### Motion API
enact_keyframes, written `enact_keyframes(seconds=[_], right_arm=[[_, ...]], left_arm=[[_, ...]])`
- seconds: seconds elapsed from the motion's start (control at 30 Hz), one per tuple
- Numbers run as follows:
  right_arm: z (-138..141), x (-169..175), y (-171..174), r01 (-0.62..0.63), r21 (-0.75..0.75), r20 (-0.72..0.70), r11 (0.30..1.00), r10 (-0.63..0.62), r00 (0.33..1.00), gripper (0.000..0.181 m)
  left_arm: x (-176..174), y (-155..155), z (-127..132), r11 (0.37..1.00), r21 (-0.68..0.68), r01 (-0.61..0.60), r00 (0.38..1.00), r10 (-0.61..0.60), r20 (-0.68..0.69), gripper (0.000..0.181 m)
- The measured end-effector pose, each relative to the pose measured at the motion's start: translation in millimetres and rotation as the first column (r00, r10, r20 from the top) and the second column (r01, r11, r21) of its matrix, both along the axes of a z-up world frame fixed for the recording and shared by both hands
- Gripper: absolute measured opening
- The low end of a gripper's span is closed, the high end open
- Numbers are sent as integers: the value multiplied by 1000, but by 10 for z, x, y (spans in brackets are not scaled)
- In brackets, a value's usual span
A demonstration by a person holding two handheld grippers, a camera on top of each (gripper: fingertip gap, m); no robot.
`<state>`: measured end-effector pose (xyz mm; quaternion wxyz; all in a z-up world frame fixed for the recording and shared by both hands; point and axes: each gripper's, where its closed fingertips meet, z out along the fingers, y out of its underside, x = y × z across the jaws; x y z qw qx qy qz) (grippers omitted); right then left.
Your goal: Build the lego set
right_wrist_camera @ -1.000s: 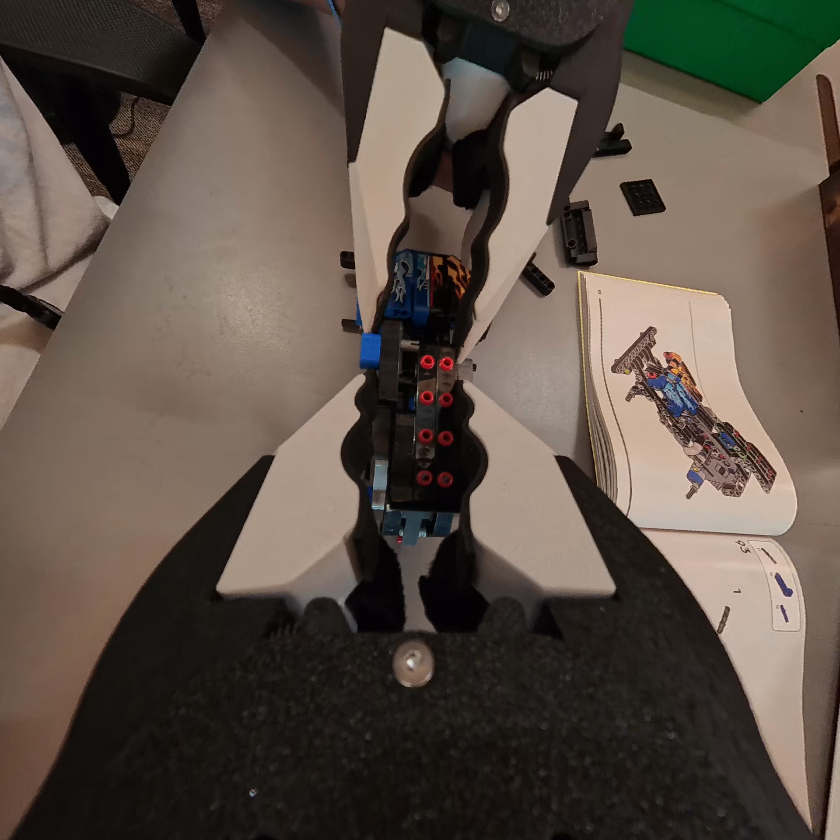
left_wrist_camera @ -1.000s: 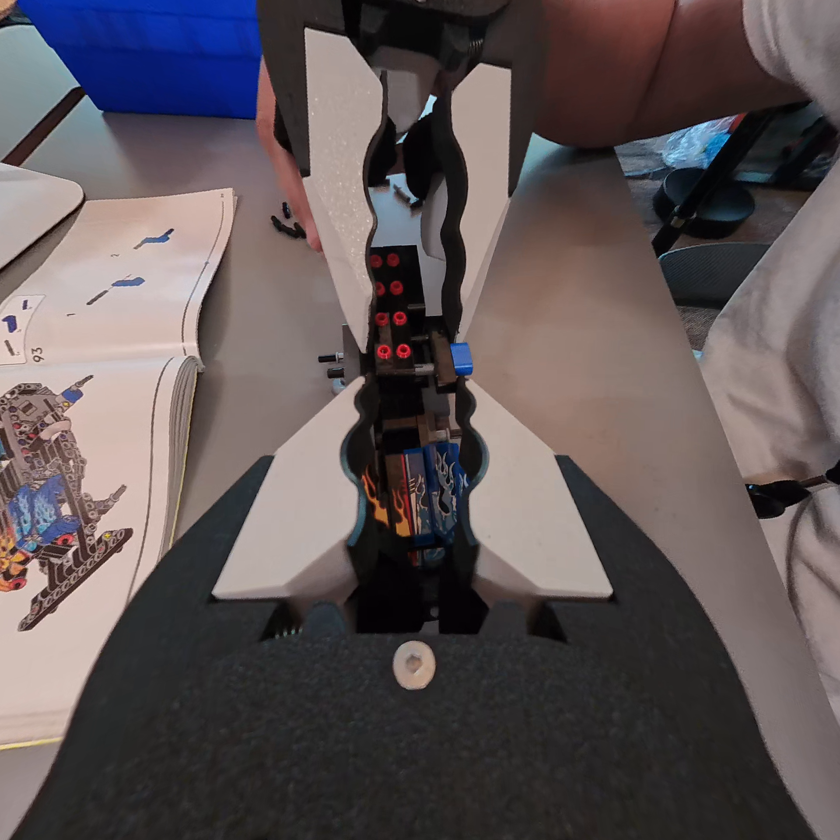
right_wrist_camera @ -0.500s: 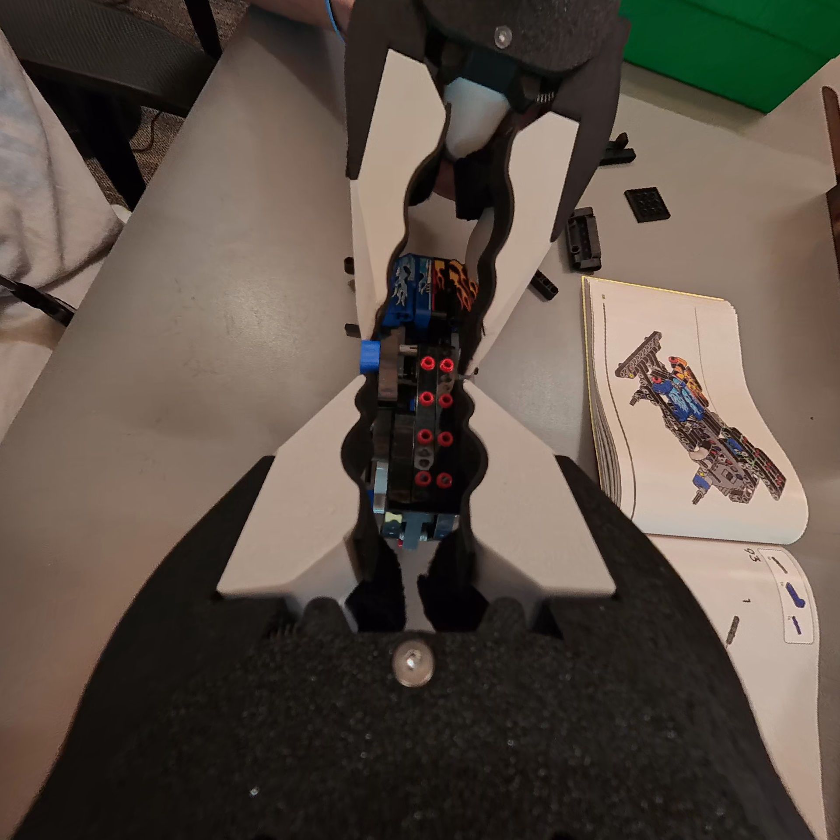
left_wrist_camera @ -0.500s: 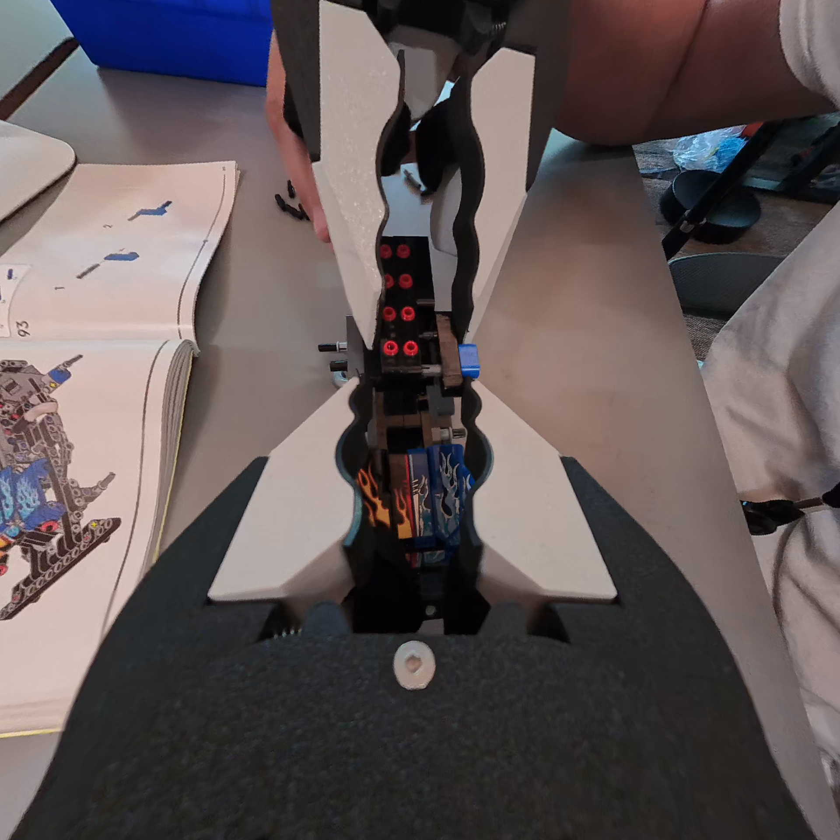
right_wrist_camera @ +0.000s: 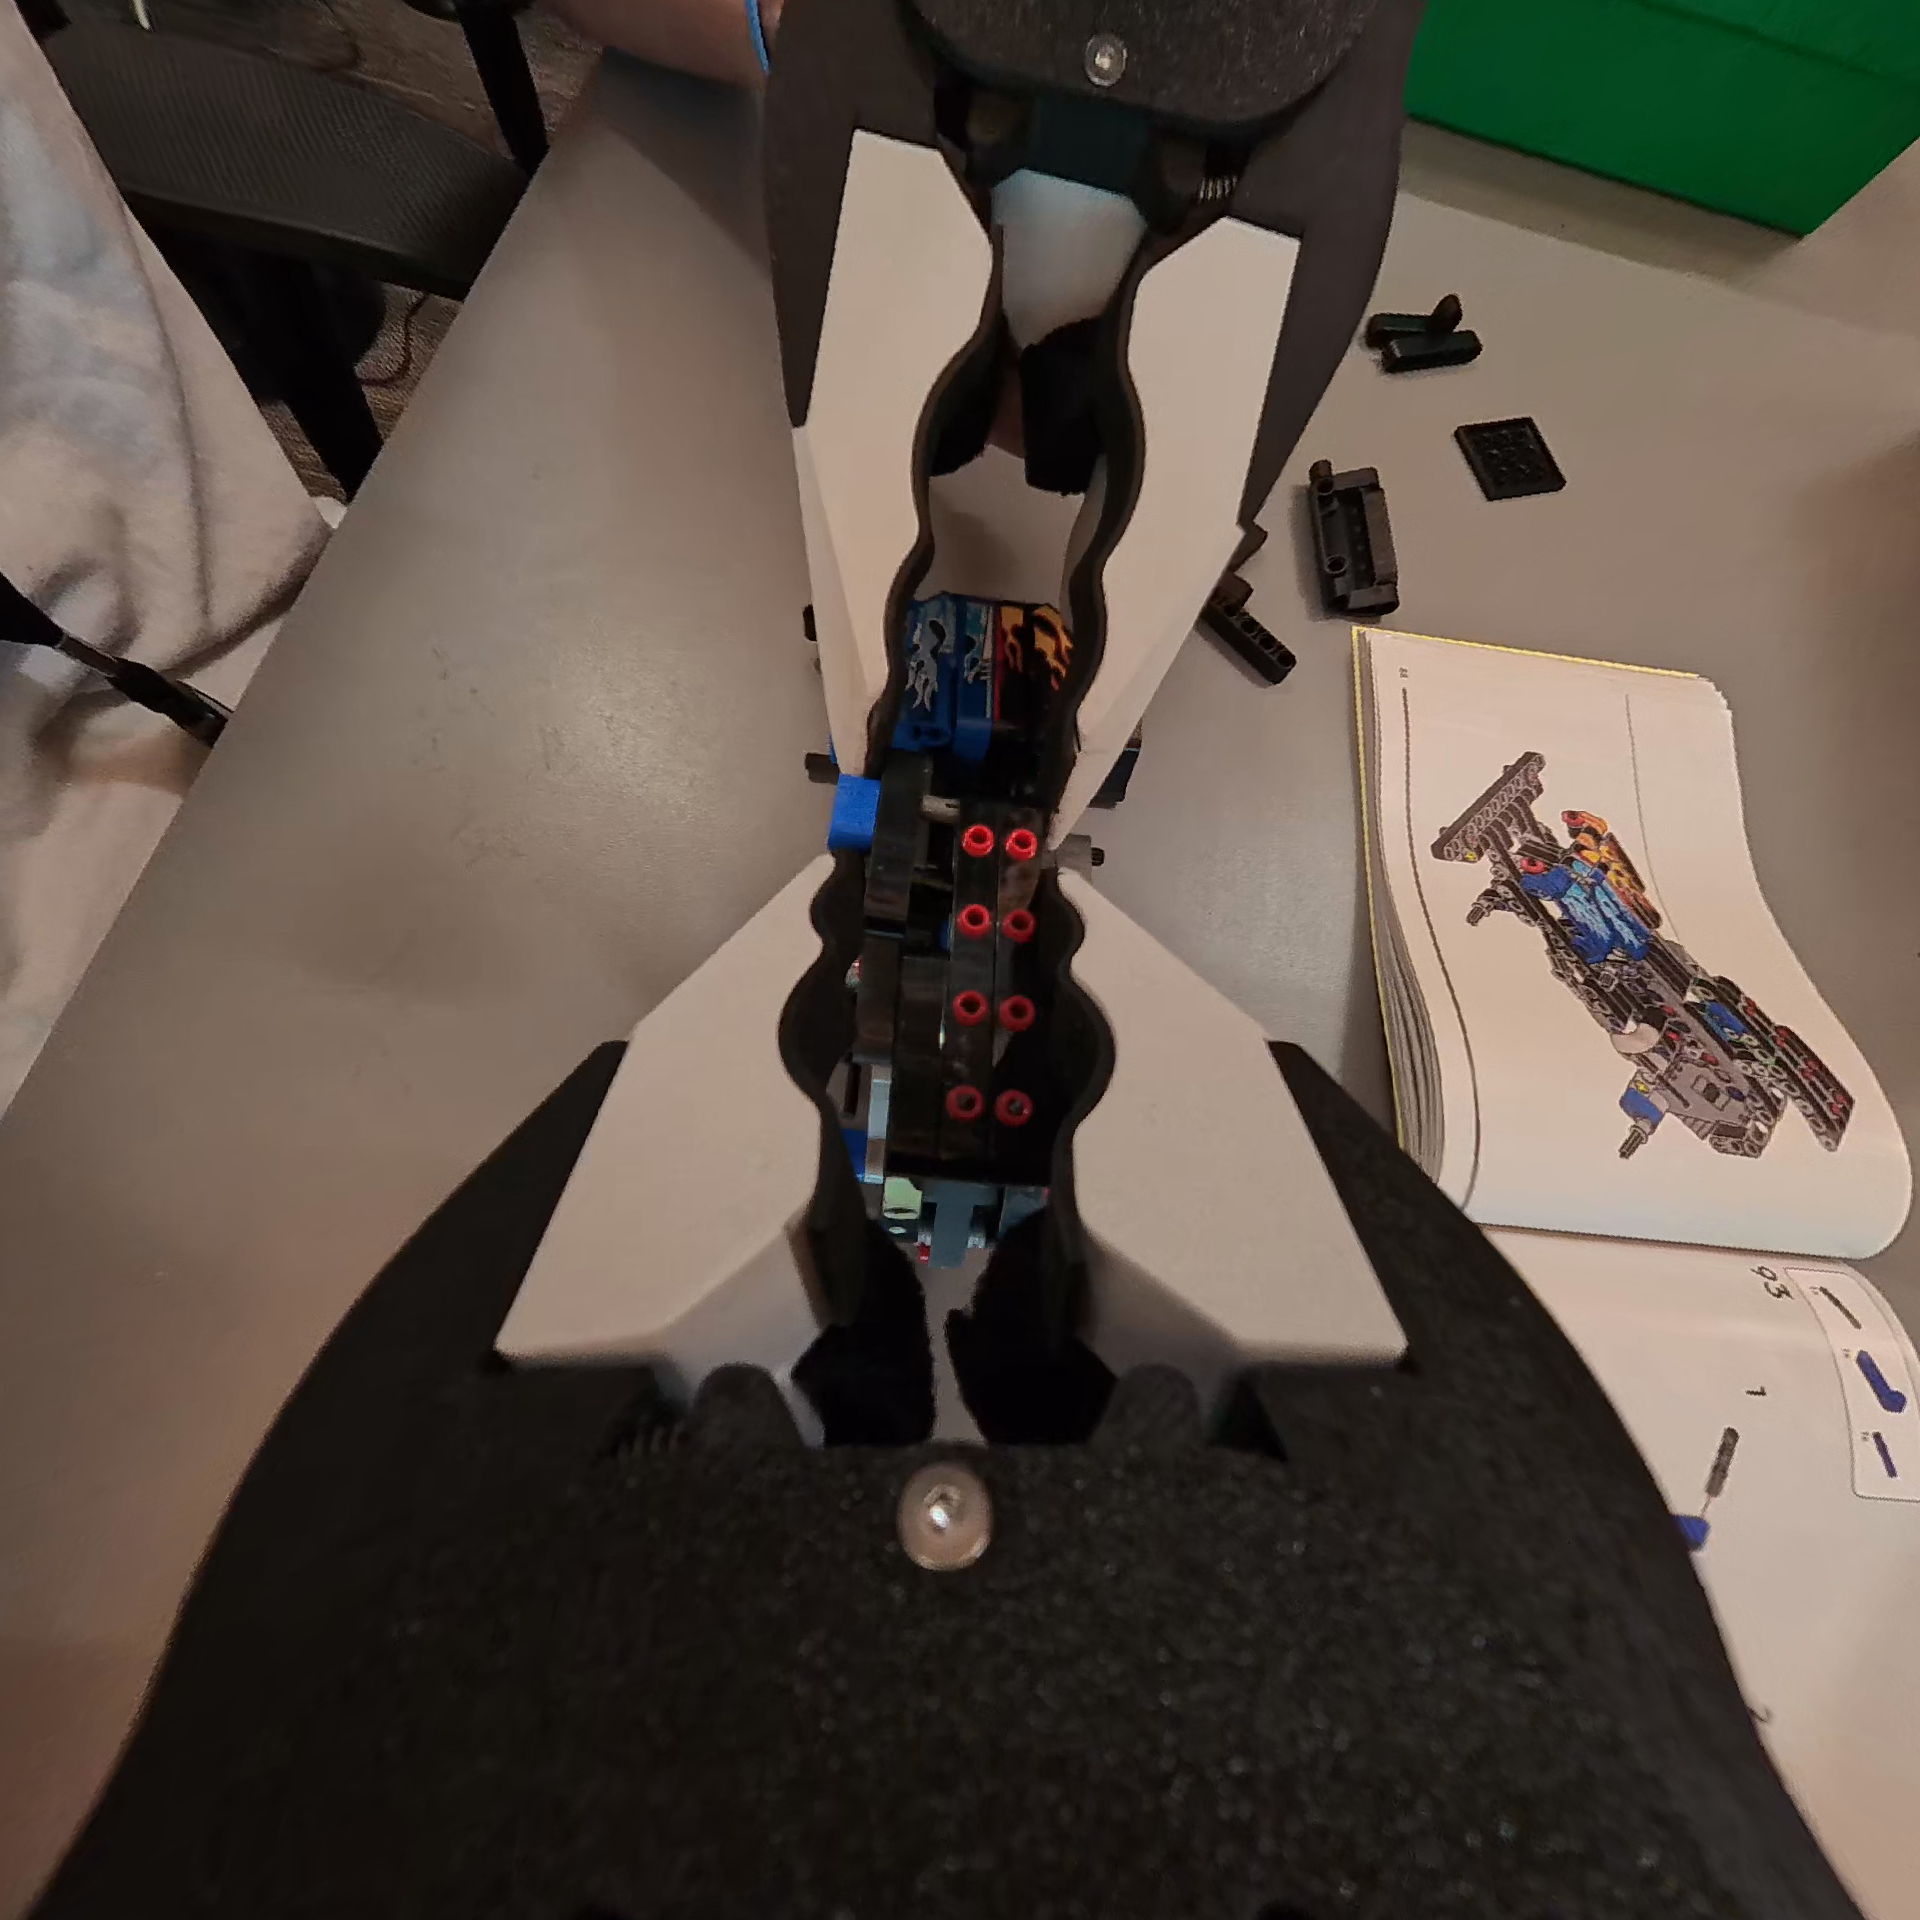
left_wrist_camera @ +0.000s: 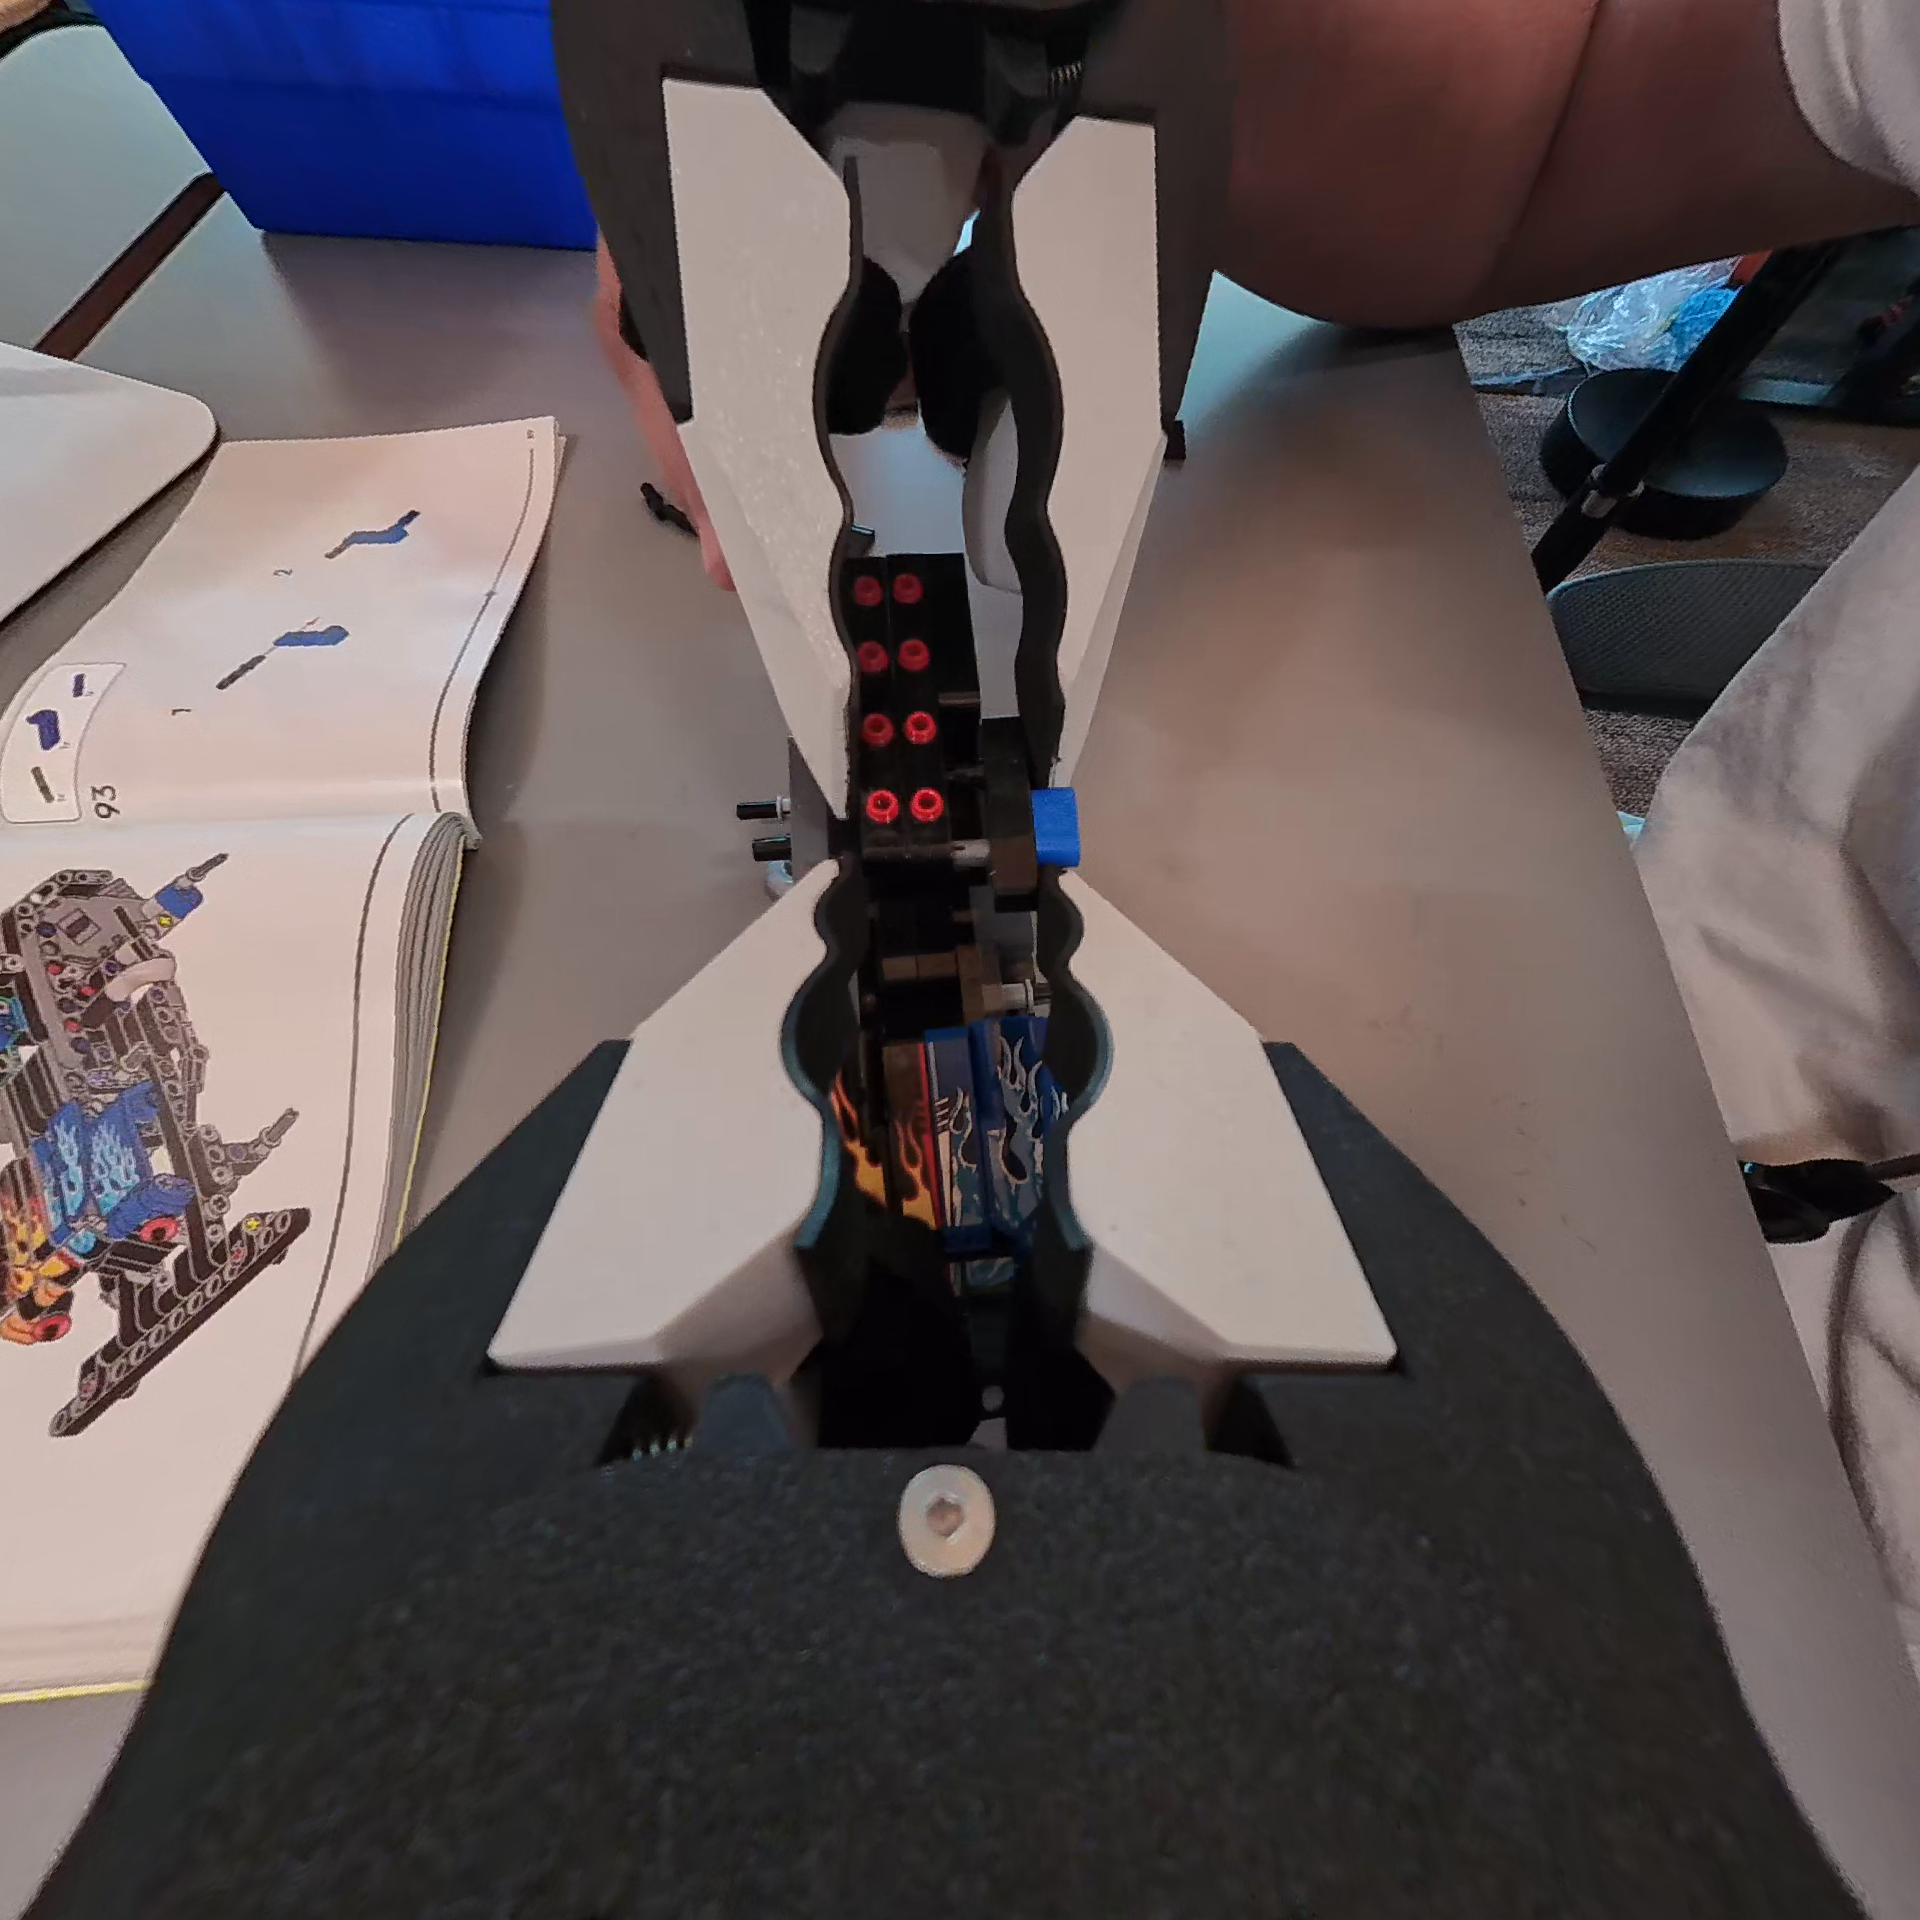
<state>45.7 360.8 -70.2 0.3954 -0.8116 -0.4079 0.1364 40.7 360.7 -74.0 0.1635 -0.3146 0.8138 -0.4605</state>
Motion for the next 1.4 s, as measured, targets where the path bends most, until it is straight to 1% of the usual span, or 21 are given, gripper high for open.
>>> enact_keyframes(seconds=[0.17, 0.23, 0.33, 0.43, 0.63, 0.8, 0.93, 1.0, 1.07, 1.1, 1.13, 1.17, 1.27, 1.33, 1.4], right_arm=[[2, 12, -16, -11, -9, -31, 1000, 10, 999, 31], [-7, 29, -12, -9, 2, -13, 1000, 9, 1000, 26], [-12, 35, -19, -6, 5, 16, 1000, 6, 1000, 25], [-14, 39, -16, -1, 11, 35, 1000, 1, 999, 25], [-9, 51, -15, 17, -21, 16, 1000, -16, 1000, 25], [-18, 58, -24, 4, -9, 46, 1000, -4, 999, 24], [-17, 66, -29, 3, -20, 30, 1000, -2, 1000, 24], [-11, 68, -28, 15, -40, 4, 999, -15, 1000, 24], [-16, 77, -37, 34, -61, 19, 998, -33, 999, 24], [-24, 83, -44, 47, -71, 35, 996, -44, 998, 27], [-28, 69, -76, 42, -87, 48, 995, -38, 998, 38], [-14, 59, -97, 45, -95, 59, 994, -39, 997, 44], [34, 87, -115, 64, -85, 101, 994, -56, 993, 46], [68, 111, -84, 81, -60, 103, 995, -74, 992, 40], [40, 120, -72, 86, -78, 104, 993, -77, 992, 31]], left_arm=[[14, -20, 5, 1000, 5, -13, 1000, 13, 20, 29], [29, -19, -6, 999, 35, -25, 999, 24, 36, 24], [34, -20, -15, 998, 54, -28, 998, 25, 51, 24], [35, -17, -15, 998, 51, -32, 998, 29, 50, 23], [45, -15, -5, 999, 32, -41, 998, 39, 56, 24], [55, -11, -12, 997, 43, -61, 997, 59, 53, 22], [57, -15, -12, 998, 31, -61, 998, 60, 33, 21], [61, -21, -5, 998, 22, -60, 997, 59, 41, 22], [65, -29, -9, 997, 44, -60, 996, 58, 65, 23], [68, -33, -10, 996, 57, -65, 995, 60, 80, 23], [68, -35, -8, 995, 65, -70, 994, 64, 93, 23], [68, -34, -8, 995, 67, -75, 993, 68, 100, 23], [58, -23, -4, 995, 56, -81, 992, 75, 98, 23], [53, -20, -4, 996, 52, -79, 993, 74, 95, 23], [54, -19, -10, 996, 47, -78, 993, 74, 89, 22]])
